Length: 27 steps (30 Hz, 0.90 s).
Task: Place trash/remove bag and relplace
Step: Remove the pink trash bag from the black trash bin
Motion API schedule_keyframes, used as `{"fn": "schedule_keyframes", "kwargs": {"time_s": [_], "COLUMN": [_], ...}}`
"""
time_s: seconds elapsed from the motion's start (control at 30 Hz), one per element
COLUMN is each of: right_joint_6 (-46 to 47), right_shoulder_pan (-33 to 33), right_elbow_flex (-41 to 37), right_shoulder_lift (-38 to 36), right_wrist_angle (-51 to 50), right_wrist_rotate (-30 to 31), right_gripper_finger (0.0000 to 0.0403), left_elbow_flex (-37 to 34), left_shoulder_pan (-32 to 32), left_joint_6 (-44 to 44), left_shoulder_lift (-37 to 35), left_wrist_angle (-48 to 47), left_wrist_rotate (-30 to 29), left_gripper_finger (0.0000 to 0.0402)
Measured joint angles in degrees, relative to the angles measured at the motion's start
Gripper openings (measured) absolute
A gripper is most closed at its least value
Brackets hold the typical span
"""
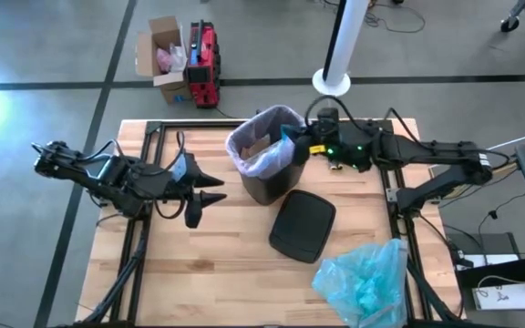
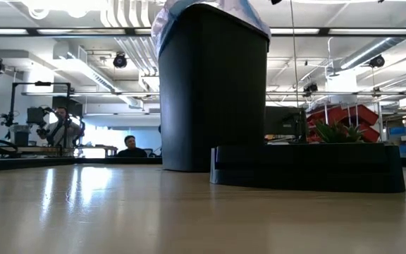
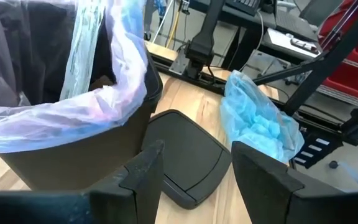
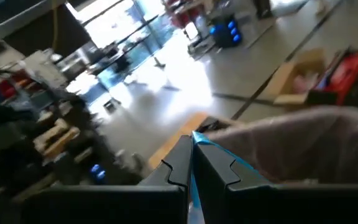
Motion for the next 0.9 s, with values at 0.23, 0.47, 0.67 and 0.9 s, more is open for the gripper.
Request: {"fn": "schedule_keyframes", "kwargs": {"time_s": [0.23,0.47,0.67,0.9], "right_joint_6": [-7.89,-12.87,-19.19,-19.41], "right_shoulder_pan": [-2.75,-3.2,0.03,3.15], "right_elbow_flex": [9.52,16.38,22.8,27.59], "right_shoulder_lift": [6.38,11.54,14.11,14.26], "right_wrist_angle": [0.14,0.13,-0.02,-8.33], "right_wrist_rotate": [1.11,-19.47,-24.42,-37.53], "right_gripper_finger": [0.0002,0.0002,0.0002,0.0002], "left_elbow_flex": [0.52,0.81,0.81,0.81], "left_shoulder_pan": [0.0,0.0,0.0,0.0], "left_joint_6": [0.9,0.9,0.9,1.75], "left_shoulder_lift": [-0.19,-2.09,-5.54,-8.06], "left_wrist_angle": [0.35,-0.06,-2.09,-3.08], "left_wrist_rotate": [0.02,0.09,0.09,0.04], "left_gripper_finger": [0.0161,0.0153,0.0158,0.0167]}}
